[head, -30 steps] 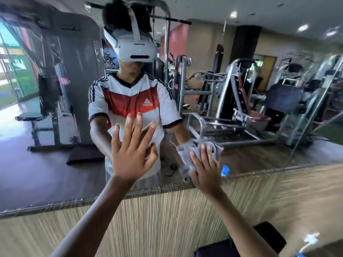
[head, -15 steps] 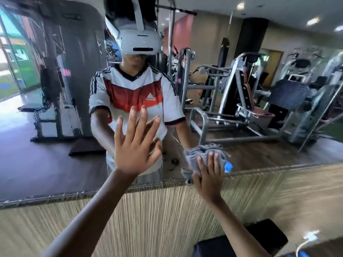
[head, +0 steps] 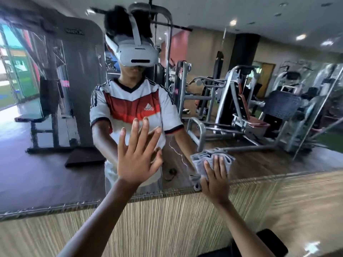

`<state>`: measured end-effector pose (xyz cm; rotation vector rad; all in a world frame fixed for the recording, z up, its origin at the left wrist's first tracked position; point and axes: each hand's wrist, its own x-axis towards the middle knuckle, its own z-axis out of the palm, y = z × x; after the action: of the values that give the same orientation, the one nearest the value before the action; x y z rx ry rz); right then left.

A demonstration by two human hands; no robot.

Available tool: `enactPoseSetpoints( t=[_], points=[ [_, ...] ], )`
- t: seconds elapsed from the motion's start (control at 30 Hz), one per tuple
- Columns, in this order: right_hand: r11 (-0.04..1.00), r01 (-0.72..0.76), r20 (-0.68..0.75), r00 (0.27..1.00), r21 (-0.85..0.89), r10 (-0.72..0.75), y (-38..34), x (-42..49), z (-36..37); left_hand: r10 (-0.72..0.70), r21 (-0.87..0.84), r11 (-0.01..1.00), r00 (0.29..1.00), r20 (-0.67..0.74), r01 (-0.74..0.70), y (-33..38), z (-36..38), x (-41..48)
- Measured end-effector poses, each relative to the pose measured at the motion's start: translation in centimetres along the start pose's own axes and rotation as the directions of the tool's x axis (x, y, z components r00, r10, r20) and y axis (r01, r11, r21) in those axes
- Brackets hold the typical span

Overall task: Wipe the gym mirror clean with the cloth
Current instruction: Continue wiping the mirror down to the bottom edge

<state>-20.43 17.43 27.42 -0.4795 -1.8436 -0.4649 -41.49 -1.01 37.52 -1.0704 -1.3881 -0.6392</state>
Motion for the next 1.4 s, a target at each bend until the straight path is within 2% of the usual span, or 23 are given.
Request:
enactPoseSetpoints(
  t=[0.07,0.13,0.2,0.27,0.33,0.4,0.43,0.47,0.53,0.6,0.67,0.73,0.8,0.87,0.9,0.93,0.97,1.07,1.13,1.23,1.3,1.37,1.4],
  points=[
    [0.977,-0.211,-0.072,0.975,0.016,0.212,0.7,2.3,-0.6,-0.007,0.006,1.0,1.0,0.005,0.007,0.2,0.0,0.2],
    [0.902,-0.424,-0.159,0.887,0.087,0.433,0.0,7.4,-1.4,-0.013,0.013,1.0,1.0,0.001,0.012,0.1,0.0,0.5],
    [0.852,-0.499,-0.211,0.826,0.159,0.523,-2.0,12.3,-1.9,-0.034,0.014,0.999,0.999,-0.008,0.034,0.1,-0.1,0.9],
    [0.912,-0.388,-0.218,0.886,0.13,0.408,-4.5,14.0,-1.6,-0.065,0.014,0.998,0.998,-0.018,0.065,0.1,-0.3,1.5],
    [0.988,-0.148,-0.141,0.978,0.05,0.153,-5.9,12.5,-1.0,-0.081,0.009,0.997,0.997,-0.009,0.081,-0.4,-0.5,2.9],
    [0.995,0.092,-0.054,0.994,-0.029,-0.094,-4.7,9.6,-0.8,-0.092,0.011,0.996,0.996,-0.013,0.093,-1.7,-1.0,4.2],
    [0.99,0.137,-0.045,0.989,-0.04,-0.139,-3.5,8.7,-1.1,-0.099,0.017,0.995,0.995,-0.022,0.1,-2.5,-1.3,4.8],
    [0.994,0.108,-0.058,0.992,-0.026,-0.11,-2.5,8.7,-1.5,-0.105,0.019,0.994,0.994,-0.025,0.106,-3.2,-1.6,5.3],
    [0.993,-0.114,-0.127,0.985,0.04,0.118,-1.4,11.2,-2.3,-0.101,0.02,0.995,0.994,-0.033,0.102,-4.1,-2.0,6.9],
    [0.94,-0.33,-0.214,0.916,0.08,0.34,-1.4,16.8,-3.2,-0.105,0.044,0.993,0.993,-0.044,0.107,-4.2,-1.9,9.2],
    [0.915,-0.393,-0.254,0.879,0.09,0.403,-2.5,21.7,-3.9,-0.12,0.058,0.991,0.991,-0.065,0.124,-3.7,-1.7,10.5],
    [0.944,-0.323,-0.257,0.908,0.072,0.33,-4.2,22.8,-3.8,-0.111,0.081,0.99,0.989,-0.101,0.119,-3.5,-1.4,10.6],
    [0.992,-0.123,-0.201,0.972,0.024,0.125,-5.2,19.9,-2.9,-0.079,0.091,0.992,0.991,-0.107,0.089,-3.8,-1.2,10.2],
    [0.994,0.097,-0.13,0.986,-0.049,-0.102,-4.2,15.8,-2.3,-0.048,0.085,0.995,0.993,-0.104,0.057,-4.1,-1.1,10.2],
    [0.988,0.14,-0.109,0.983,-0.07,-0.147,-2.9,14.3,-2.2,-0.046,0.078,0.995,0.994,-0.097,0.053,-4.2,-1.1,10.3],
    [0.99,0.117,-0.117,0.985,-0.072,-0.125,-1.6,13.9,-2.4,-0.047,0.079,0.995,0.994,-0.097,0.055,-4.1,-1.1,10.4],
    [0.998,0.031,-0.149,0.988,-0.06,-0.039,-0.4,14.3,-2.8,-0.045,0.085,0.995,0.994,-0.104,0.054,-4.1,-1.0,10.6],
    [0.955,-0.297,-0.239,0.927,-0.003,0.288,0.3,20.0,-4.3,-0.042,0.115,0.992,0.989,-0.14,0.058,-4.0,-0.9,11.5],
    [0.932,-0.359,-0.285,0.89,0.046,0.357,-1.2,25.1,-5.2,-0.065,0.125,0.989,0.988,-0.14,0.083,-4.0,-1.0,12.5],
    [0.969,-0.241,-0.302,0.922,0.047,0.244,-4.6,28.5,-5.0,-0.098,0.132,0.985,0.988,-0.121,0.114,-3.9,-1.4,13.4],
    [0.997,-0.074,-0.239,0.969,-0.021,0.067,-5.7,26.7,-4.4,-0.092,0.128,0.986,0.99,-0.109,0.105,-3.9,-1.8,13.6],
    [0.991,0.109,-0.174,0.977,-0.081,-0.121,-4.3,23.8,-4.2,-0.081,0.113,0.989,0.993,-0.092,0.091,-4.3,-2.2,13.7],
    [0.984,0.149,-0.157,0.974,-0.093,-0.163,-2.9,22.9,-4.3,-0.08,0.105,0.991,0.993,-0.081,0.089,-4.7,-2.5,13.9]
  ],
)
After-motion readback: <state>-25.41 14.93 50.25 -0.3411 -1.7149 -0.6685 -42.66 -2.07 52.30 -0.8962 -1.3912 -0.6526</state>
